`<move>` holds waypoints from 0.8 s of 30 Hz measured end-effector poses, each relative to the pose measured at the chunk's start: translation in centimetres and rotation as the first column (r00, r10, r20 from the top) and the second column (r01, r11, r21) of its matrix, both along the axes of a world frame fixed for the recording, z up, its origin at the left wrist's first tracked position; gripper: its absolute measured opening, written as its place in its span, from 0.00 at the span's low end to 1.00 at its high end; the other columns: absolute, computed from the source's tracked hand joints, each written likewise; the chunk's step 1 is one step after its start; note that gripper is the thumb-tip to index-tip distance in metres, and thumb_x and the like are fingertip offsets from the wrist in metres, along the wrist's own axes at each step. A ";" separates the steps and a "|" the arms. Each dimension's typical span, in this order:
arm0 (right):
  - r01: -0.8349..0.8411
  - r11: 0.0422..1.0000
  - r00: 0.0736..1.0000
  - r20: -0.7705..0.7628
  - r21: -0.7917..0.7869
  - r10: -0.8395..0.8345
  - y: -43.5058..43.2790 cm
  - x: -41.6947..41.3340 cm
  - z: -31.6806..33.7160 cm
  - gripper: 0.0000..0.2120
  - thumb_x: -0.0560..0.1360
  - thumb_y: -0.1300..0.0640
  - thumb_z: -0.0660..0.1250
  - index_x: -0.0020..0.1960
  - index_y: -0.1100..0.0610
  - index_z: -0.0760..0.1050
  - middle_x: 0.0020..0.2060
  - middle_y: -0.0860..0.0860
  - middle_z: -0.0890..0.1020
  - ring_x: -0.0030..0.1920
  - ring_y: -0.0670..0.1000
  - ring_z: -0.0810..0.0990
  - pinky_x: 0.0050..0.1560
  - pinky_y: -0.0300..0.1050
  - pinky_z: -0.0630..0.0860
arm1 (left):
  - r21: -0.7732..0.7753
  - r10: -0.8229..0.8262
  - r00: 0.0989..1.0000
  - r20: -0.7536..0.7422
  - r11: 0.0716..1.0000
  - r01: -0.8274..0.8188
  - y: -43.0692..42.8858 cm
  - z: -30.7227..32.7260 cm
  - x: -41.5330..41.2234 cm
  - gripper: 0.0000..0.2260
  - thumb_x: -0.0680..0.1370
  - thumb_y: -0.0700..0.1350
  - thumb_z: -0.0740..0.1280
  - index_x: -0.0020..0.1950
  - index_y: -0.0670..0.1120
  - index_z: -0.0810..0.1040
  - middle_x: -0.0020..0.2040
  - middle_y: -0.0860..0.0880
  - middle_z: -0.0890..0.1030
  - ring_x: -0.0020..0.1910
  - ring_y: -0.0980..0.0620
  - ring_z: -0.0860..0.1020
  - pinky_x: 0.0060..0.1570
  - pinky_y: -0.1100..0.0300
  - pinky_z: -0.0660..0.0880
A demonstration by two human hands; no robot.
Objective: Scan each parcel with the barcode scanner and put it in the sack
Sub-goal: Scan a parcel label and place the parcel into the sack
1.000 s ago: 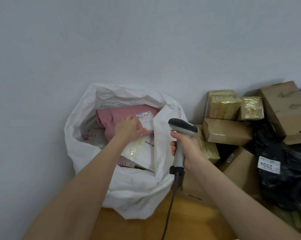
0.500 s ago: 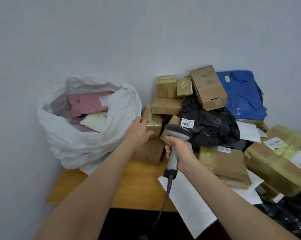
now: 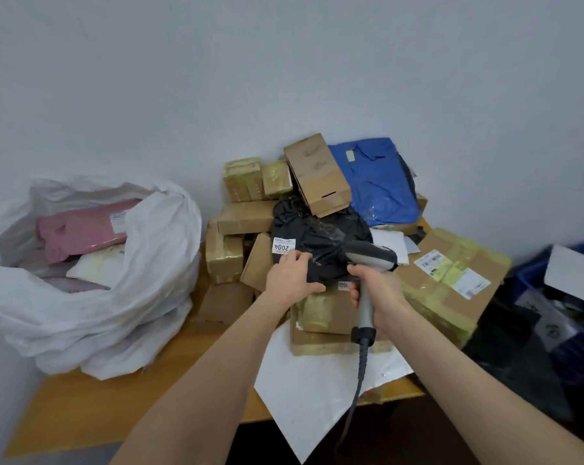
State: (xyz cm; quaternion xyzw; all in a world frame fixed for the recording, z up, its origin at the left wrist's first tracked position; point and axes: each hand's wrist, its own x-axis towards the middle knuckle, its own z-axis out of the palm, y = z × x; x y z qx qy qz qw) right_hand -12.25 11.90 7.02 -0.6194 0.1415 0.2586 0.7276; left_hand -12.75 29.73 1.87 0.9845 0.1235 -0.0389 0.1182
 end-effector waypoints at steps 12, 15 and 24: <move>0.096 0.995 0.994 0.049 -0.013 -0.095 0.4 7.9 0.7 0.06 0.74 0.60 0.70 0.42 0.61 0.75 0.21 0.51 0.76 0.20 0.46 0.73 0.23 0.37 0.72 | 0.065 -0.035 0.972 0.232 0.998 0.020 0.7 -1.5 6.4 0.08 0.79 0.53 0.64 0.52 0.52 0.81 0.51 0.51 0.81 0.50 0.47 0.80 0.45 0.56 0.70; 0.117 0.993 0.990 0.070 0.022 -0.118 0.2 8.6 1.4 0.05 0.74 0.60 0.71 0.43 0.61 0.75 0.22 0.52 0.77 0.20 0.46 0.73 0.24 0.37 0.73 | -0.007 0.110 0.941 0.320 0.994 -0.113 1.3 2.1 7.8 0.08 0.81 0.51 0.61 0.54 0.51 0.78 0.48 0.48 0.83 0.48 0.44 0.80 0.39 0.56 0.69; 0.080 0.986 0.986 0.132 0.149 -0.100 -1.3 10.3 3.5 0.06 0.75 0.59 0.71 0.43 0.61 0.77 0.28 0.53 0.80 0.24 0.46 0.76 0.29 0.37 0.76 | -0.207 0.391 0.721 0.572 0.920 -0.334 2.0 14.3 9.9 0.10 0.83 0.50 0.58 0.57 0.48 0.76 0.51 0.47 0.82 0.50 0.45 0.79 0.41 0.57 0.67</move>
